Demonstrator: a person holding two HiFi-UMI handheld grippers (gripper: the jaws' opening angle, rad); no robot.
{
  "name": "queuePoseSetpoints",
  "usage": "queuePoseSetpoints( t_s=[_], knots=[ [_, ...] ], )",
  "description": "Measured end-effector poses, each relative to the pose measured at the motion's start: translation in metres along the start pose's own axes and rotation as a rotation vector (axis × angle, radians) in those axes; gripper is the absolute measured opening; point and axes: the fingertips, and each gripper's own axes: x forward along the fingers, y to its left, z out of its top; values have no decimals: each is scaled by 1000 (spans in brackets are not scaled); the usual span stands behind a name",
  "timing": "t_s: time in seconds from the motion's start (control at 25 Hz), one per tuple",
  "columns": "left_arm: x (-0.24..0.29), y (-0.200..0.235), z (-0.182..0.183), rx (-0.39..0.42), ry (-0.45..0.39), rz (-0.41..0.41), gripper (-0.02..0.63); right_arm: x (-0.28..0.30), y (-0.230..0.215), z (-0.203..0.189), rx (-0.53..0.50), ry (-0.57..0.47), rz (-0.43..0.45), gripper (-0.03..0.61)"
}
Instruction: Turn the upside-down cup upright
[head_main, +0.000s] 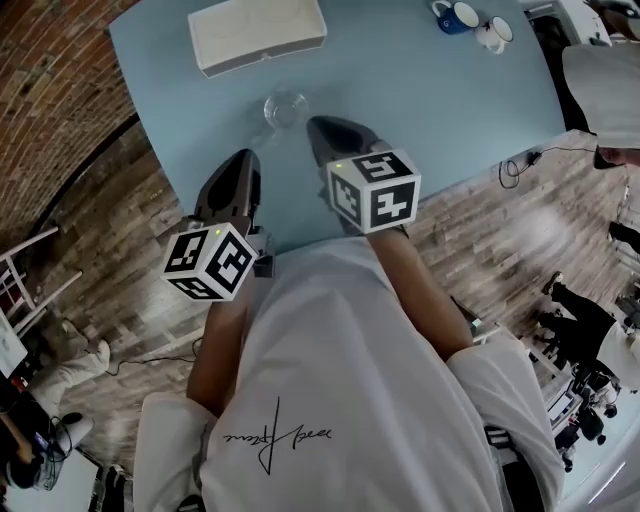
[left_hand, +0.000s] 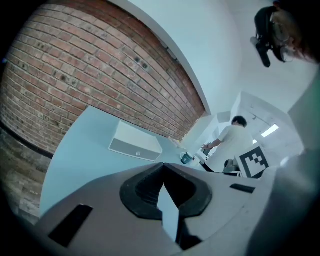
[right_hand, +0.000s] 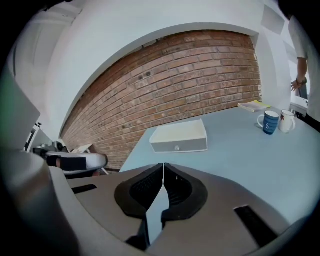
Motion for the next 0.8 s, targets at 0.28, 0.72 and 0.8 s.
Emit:
queuePoseSetpoints(
  t_s=[0.28, 0.72, 0.8],
  knots=[
    [-4, -9, 3, 11, -2, -34, 11, -33, 7, 13, 17, -33, 51, 23],
    [-16, -26, 12, 33, -1, -91, 11, -90, 17, 34, 38, -92, 160, 21],
    [-17, -30, 14, 40, 0, -103, 11, -98, 18, 38, 28, -99, 176, 21]
  ],
)
